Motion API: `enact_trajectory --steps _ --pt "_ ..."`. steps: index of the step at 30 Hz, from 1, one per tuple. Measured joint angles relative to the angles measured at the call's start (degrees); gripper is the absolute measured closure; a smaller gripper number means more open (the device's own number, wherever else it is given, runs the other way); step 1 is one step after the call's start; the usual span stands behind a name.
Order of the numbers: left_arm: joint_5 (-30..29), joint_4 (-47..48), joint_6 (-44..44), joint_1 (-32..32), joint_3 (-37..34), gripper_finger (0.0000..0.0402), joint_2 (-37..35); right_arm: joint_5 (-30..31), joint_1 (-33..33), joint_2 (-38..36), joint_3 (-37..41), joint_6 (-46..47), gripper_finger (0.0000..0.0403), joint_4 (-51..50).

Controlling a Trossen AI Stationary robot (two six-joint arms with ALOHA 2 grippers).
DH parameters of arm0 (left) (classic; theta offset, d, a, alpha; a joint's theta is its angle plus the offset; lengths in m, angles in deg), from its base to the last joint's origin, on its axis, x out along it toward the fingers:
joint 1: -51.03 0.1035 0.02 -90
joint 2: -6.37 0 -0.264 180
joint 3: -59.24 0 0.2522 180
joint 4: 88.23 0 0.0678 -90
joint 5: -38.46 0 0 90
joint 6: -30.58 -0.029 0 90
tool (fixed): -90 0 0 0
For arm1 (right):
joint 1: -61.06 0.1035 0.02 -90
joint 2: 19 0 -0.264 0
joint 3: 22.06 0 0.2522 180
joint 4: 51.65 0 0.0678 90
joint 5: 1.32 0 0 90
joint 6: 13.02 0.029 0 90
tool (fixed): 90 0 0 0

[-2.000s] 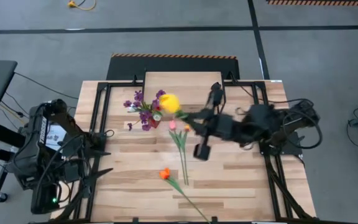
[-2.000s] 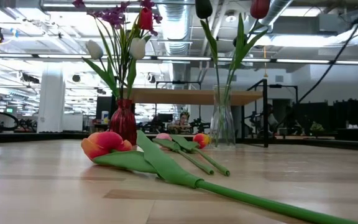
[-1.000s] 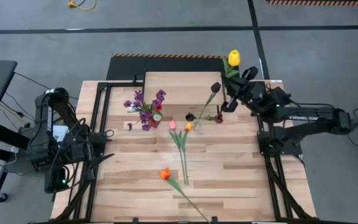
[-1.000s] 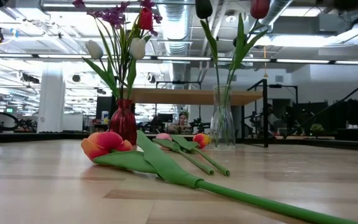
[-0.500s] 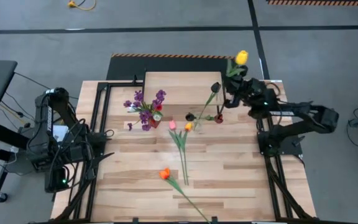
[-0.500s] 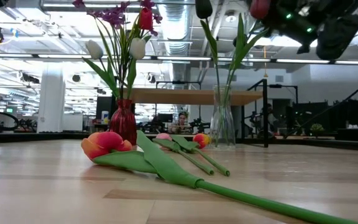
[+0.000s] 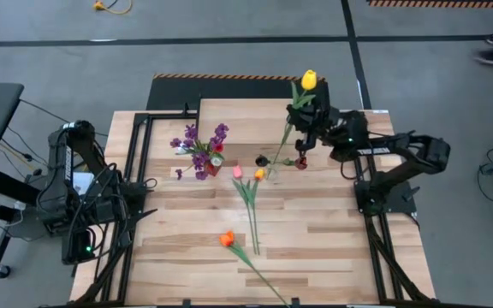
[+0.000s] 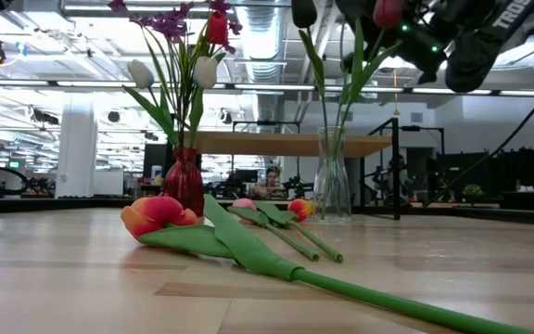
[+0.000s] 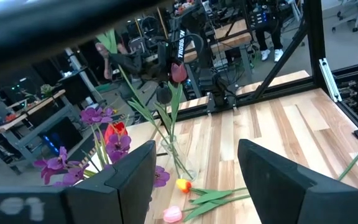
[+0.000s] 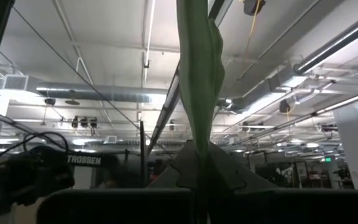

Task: Pick and place flowers into a vace then onto a shelf
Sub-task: Put the yellow flower into the transparent flower vase

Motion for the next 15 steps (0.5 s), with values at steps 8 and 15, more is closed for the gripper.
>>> enact_trajectory --steps 8,15 --pt "0.1 0.0 -0.9 0.0 0.0 0.0182 0.0 0.2 2.2 2.3 0.0 0.0 0.0402 0.0" --pt "0.1 0.0 -0.9 0.0 0.0 0.0182 0.0 0.2 5.0 2.3 0.0 -1.4 0.0402 0.0"
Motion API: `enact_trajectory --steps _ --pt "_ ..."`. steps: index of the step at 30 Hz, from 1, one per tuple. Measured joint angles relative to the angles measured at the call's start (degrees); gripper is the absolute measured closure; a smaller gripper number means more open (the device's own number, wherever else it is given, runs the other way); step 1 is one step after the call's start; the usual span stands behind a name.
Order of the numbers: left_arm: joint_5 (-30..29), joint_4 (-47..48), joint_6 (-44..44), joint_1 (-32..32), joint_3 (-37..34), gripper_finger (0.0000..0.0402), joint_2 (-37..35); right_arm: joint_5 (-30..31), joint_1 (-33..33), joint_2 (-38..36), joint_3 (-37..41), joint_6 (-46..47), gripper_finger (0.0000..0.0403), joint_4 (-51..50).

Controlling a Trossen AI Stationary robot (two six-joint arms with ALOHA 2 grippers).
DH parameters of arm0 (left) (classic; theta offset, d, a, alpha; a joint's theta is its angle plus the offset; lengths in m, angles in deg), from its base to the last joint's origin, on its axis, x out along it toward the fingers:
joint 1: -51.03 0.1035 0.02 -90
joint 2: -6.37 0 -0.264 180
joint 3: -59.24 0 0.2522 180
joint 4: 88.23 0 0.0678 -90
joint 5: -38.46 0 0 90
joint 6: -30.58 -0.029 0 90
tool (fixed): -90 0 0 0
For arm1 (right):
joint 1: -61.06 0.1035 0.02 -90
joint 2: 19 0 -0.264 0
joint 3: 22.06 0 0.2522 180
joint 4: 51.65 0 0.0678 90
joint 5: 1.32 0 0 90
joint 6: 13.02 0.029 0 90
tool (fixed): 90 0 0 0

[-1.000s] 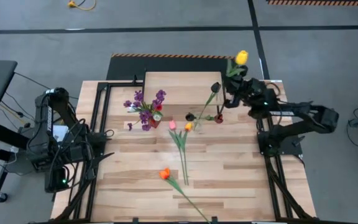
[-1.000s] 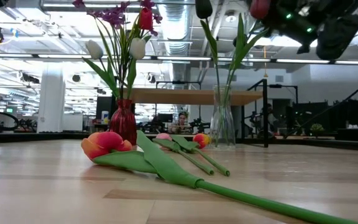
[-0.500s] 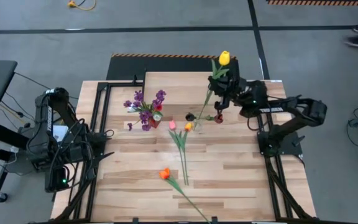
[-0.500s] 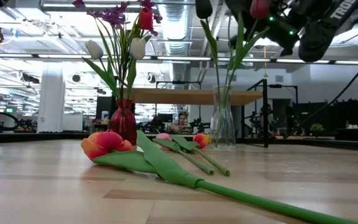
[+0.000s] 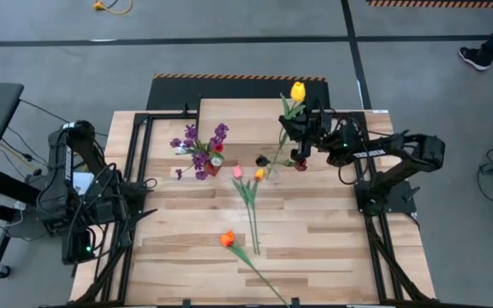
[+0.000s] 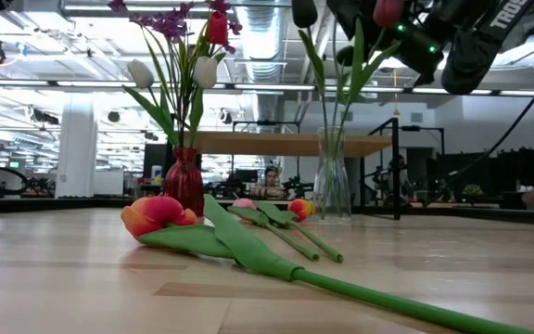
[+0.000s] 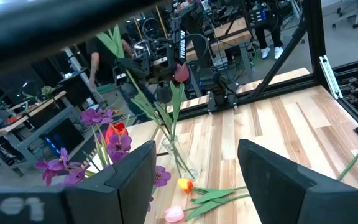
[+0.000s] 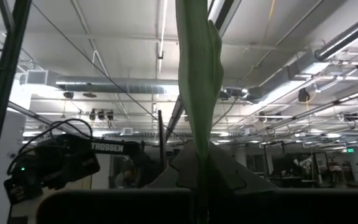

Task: Pick and place flowers into a vace then onto a shelf
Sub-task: Put the yellow flower into the transparent flower vase

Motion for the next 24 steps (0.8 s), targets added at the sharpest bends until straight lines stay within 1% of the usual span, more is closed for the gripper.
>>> enact_trajectory --steps 8,18,24 --pt "0.1 0.0 0.0 0.0 0.0 0.0182 0.0 0.0 2.3 0.0 0.0 -3.3 0.0402 -1.2" --pt "2.0 0.0 0.0 0.0 0.0 0.0182 0.0 -0.2 1.8 0.0 0.0 -4.5 0.0402 -1.2" --pt "2.0 0.0 0.1 0.0 0.0 0.0182 0.0 -0.2 1.5 0.0 0.0 -4.8 0.0402 -1.2"
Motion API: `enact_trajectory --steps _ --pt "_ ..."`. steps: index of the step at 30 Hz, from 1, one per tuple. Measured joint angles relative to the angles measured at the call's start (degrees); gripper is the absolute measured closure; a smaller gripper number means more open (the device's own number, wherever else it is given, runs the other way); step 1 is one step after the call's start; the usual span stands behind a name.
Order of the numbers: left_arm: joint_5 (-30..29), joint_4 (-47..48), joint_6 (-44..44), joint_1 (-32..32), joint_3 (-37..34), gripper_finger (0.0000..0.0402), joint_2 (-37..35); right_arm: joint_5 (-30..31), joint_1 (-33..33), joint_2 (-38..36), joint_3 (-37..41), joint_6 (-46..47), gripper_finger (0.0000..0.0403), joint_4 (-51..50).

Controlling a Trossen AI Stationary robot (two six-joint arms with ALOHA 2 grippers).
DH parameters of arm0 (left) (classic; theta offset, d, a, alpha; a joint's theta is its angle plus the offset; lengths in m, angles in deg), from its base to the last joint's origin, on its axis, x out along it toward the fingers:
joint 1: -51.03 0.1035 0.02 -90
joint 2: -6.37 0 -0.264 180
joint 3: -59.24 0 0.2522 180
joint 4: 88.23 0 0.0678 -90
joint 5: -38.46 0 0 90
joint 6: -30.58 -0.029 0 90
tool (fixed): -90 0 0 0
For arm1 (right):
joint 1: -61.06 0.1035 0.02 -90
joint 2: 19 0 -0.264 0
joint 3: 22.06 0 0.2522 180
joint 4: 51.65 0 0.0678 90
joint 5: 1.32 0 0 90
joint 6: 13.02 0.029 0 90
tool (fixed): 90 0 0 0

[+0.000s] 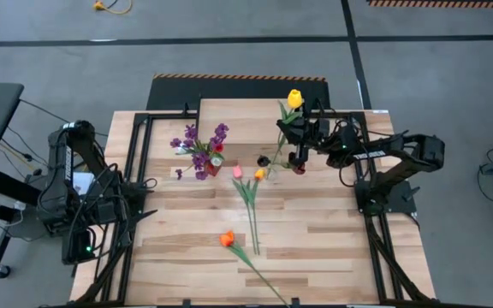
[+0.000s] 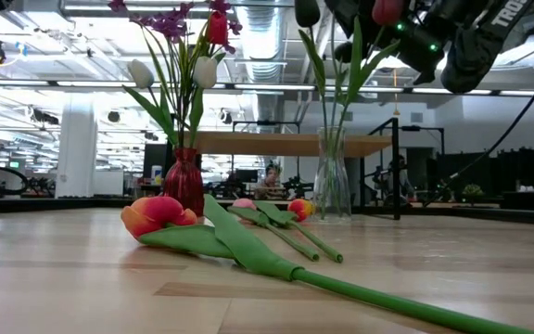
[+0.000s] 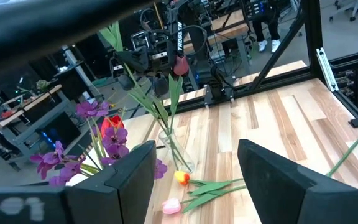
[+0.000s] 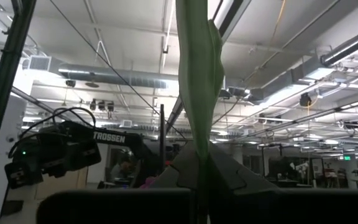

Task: Pick and place flowers into a vace then onto a shelf
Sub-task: Put the yellow flower into the transparent flower vase

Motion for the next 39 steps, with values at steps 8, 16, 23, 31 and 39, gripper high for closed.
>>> enact_trajectory --steps 8,16,23,31,39 --pt "0.0 0.0 0.2 0.0 0.0 0.0182 0.0 -3.3 0.0 -0.7 0.0 -1.9 0.0402 0.2" --pt "0.0 0.0 0.3 0.0 0.0 0.0182 0.0 -5.4 -0.4 -3.6 0.0 -3.4 0.0402 -2.9" --pt "0.0 0.0 0.5 0.0 0.0 0.0182 0.0 -5.9 -0.4 -5.3 0.0 -3.4 0.0403 -3.8" --pt "-0.1 0.0 0.5 0.0 0.0 0.0182 0.0 -7.1 0.5 -3.6 0.0 -2.9 0.0403 -4.2" --pt "-0.1 0.0 0.7 0.0 0.0 0.0182 0.0 -5.8 1.7 0.9 -3.2 -2.9 0.0403 -4.0"
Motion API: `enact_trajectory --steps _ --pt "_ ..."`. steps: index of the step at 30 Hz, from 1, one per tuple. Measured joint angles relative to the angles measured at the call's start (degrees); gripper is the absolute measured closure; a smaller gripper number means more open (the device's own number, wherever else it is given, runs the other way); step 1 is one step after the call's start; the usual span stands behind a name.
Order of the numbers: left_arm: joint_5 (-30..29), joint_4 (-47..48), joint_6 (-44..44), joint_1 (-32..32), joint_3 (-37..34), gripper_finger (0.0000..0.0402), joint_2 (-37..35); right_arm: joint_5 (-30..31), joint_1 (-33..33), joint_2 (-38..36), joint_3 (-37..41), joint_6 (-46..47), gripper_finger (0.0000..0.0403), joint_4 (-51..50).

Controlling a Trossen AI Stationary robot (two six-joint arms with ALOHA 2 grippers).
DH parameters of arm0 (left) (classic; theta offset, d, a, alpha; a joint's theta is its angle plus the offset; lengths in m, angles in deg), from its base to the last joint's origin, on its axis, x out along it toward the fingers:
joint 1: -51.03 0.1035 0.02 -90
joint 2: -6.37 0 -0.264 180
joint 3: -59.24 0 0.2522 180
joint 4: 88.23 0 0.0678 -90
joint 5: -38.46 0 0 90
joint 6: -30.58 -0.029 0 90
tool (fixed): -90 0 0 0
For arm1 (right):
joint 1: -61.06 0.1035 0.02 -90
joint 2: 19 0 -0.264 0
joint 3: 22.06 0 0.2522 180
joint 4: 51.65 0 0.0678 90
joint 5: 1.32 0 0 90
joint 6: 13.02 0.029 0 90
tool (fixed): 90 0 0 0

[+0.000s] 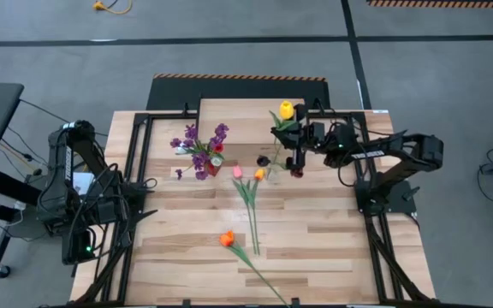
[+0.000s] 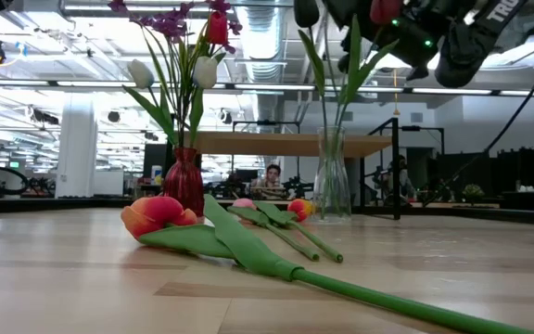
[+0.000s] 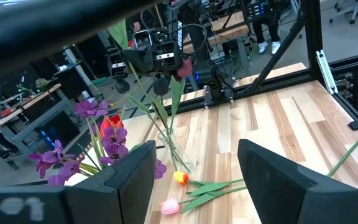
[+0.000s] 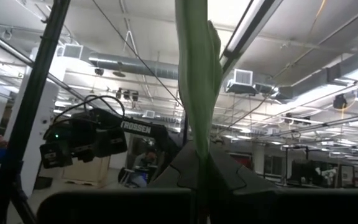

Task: Pick and place flowers into a vace then onto a shelf
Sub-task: Put the yellow flower into the transparent flower vase

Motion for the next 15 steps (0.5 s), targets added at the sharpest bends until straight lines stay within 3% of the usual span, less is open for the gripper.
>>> enact_trajectory --steps 15 --pt "0.1 0.0 0.2 0.0 0.0 0.0182 0.0 -0.3 -0.4 4.3 -2.2 3.5 0.0403 -0.2"
